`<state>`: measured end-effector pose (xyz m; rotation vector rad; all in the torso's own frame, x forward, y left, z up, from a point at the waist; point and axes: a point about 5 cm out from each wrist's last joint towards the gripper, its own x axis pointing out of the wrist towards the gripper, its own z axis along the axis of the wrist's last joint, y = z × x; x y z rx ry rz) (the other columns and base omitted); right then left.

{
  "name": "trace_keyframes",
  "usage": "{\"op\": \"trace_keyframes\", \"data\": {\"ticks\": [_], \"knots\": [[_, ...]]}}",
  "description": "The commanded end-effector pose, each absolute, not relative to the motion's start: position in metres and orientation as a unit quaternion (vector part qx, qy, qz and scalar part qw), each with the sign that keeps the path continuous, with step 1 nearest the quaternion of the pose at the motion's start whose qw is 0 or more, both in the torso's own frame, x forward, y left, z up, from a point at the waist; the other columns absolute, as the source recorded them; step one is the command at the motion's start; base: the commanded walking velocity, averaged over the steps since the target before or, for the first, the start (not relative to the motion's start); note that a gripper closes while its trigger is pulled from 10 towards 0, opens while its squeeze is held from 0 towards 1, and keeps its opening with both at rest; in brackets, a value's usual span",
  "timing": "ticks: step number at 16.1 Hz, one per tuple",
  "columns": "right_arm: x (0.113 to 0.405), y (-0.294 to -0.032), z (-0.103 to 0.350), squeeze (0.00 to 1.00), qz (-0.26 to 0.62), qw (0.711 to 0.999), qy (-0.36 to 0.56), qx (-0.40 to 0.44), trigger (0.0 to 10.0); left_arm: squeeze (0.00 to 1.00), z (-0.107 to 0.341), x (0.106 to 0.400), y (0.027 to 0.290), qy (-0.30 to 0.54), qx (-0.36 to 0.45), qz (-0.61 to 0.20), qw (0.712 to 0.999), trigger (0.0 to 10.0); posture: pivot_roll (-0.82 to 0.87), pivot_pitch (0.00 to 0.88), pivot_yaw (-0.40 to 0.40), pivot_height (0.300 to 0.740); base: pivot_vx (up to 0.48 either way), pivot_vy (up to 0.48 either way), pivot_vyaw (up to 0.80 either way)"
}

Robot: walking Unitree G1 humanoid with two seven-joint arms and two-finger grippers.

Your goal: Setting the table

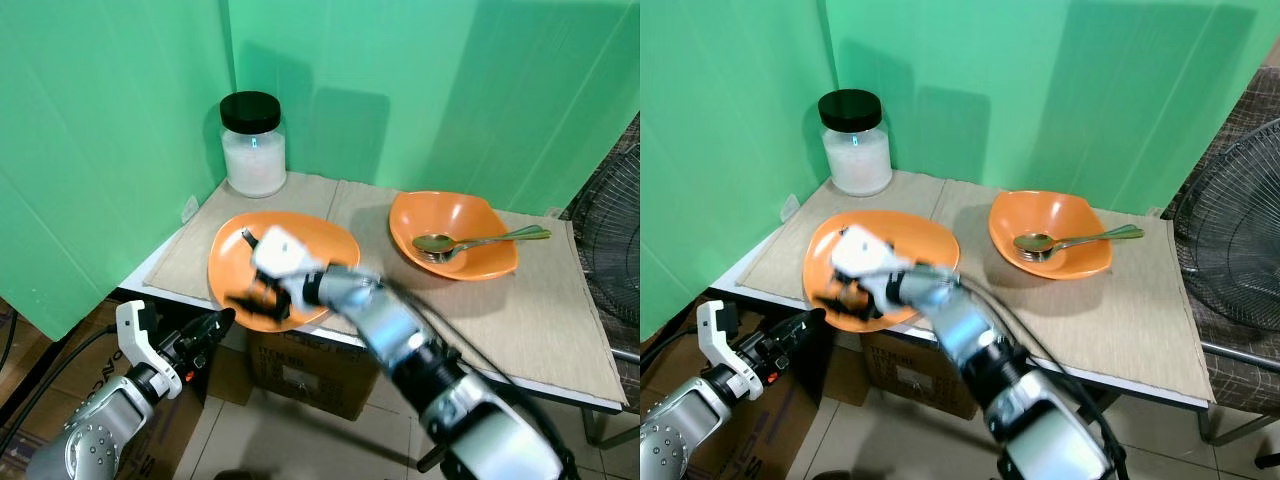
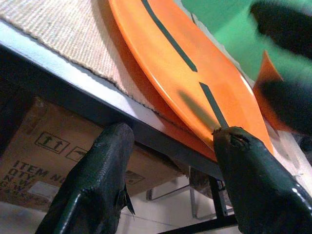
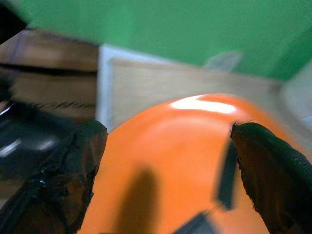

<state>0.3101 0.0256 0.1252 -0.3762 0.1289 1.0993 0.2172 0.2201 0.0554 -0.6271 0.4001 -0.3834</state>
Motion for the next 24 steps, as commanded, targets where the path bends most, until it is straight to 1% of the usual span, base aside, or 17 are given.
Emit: {"op": "trace_keyframes", "data": {"ticks": [1, 3, 4, 5, 7, 9, 11, 13, 16, 19, 24], "knots": [[0.321, 0.016, 0.130, 0.00, 0.487, 0.851, 0.051, -0.191, 10.0, 0.00, 0.058, 0.215, 0.217, 0.199, -0.279, -0.204, 0.917, 10.0, 0.13, 0.000, -0.028, 0.740, 0.000, 0.000, 0.00], [0.333, 0.007, 0.131, 0.00, 0.440, 0.876, 0.055, -0.191, 10.0, 0.00, 0.061, 0.207, 0.225, 0.200, -0.253, -0.201, 0.925, 10.0, 0.13, 0.000, -0.029, 0.740, 0.000, 0.000, 0.00], [0.334, 0.006, 0.131, 0.00, 0.433, 0.879, 0.055, -0.192, 10.0, 0.00, 0.062, 0.206, 0.226, 0.200, -0.251, -0.199, 0.926, 10.0, 0.13, 0.000, -0.031, 0.740, 0.000, 0.000, 0.00], [0.337, 0.005, 0.127, 0.00, 0.407, 0.885, 0.051, -0.221, 10.0, 0.00, 0.066, 0.204, 0.230, 0.194, -0.246, -0.199, 0.929, 10.0, 0.13, 0.000, -0.031, 0.740, 0.000, 0.000, 0.00], [0.336, 0.008, 0.120, 0.00, 0.398, 0.881, 0.048, -0.252, 10.0, 0.00, 0.072, 0.203, 0.231, 0.182, -0.244, -0.202, 0.931, 10.0, 0.14, 0.000, -0.033, 0.740, 0.000, 0.000, 0.00], [0.327, 0.016, 0.106, 0.00, 0.418, 0.861, 0.048, -0.285, 10.0, 0.00, 0.084, 0.204, 0.230, 0.156, -0.245, -0.208, 0.934, 10.0, 0.14, 0.000, -0.031, 0.740, 0.000, 0.000, 0.00], [0.324, 0.018, 0.102, 0.00, 0.426, 0.853, 0.045, -0.299, 10.0, 0.00, 0.087, 0.204, 0.230, 0.147, -0.250, -0.209, 0.934, 10.0, 0.14, 0.000, -0.032, 0.740, 0.000, 0.000, 0.00], [0.317, 0.020, 0.092, 0.00, 0.445, 0.830, 0.045, -0.332, 10.0, 0.00, 0.088, 0.206, 0.230, 0.144, -0.256, -0.201, 0.934, 10.0, 0.14, 0.000, -0.033, 0.740, 0.000, 0.000, 0.00], [0.313, 0.020, 0.084, 0.00, 0.460, 0.823, 0.059, -0.328, 10.0, 0.00, 0.079, 0.204, 0.232, 0.166, -0.253, -0.184, 0.935, 10.0, 0.14, 0.000, -0.033, 0.740, 0.000, 0.000, 0.00], [0.307, 0.022, 0.077, 0.00, 0.482, 0.814, 0.070, -0.316, 10.0, 0.00, 0.078, 0.203, 0.232, 0.158, -0.270, -0.184, 0.932, 10.0, 0.15, 0.000, -0.036, 0.740, 0.000, 0.000, 0.00], [0.298, 0.032, 0.078, 0.00, 0.520, 0.805, 0.074, -0.276, 10.0, 0.00, 0.076, 0.215, 0.221, 0.148, -0.285, -0.194, 0.927, 10.0, 0.14, 0.000, -0.031, 0.740, 0.000, 0.000, 0.00]]}}
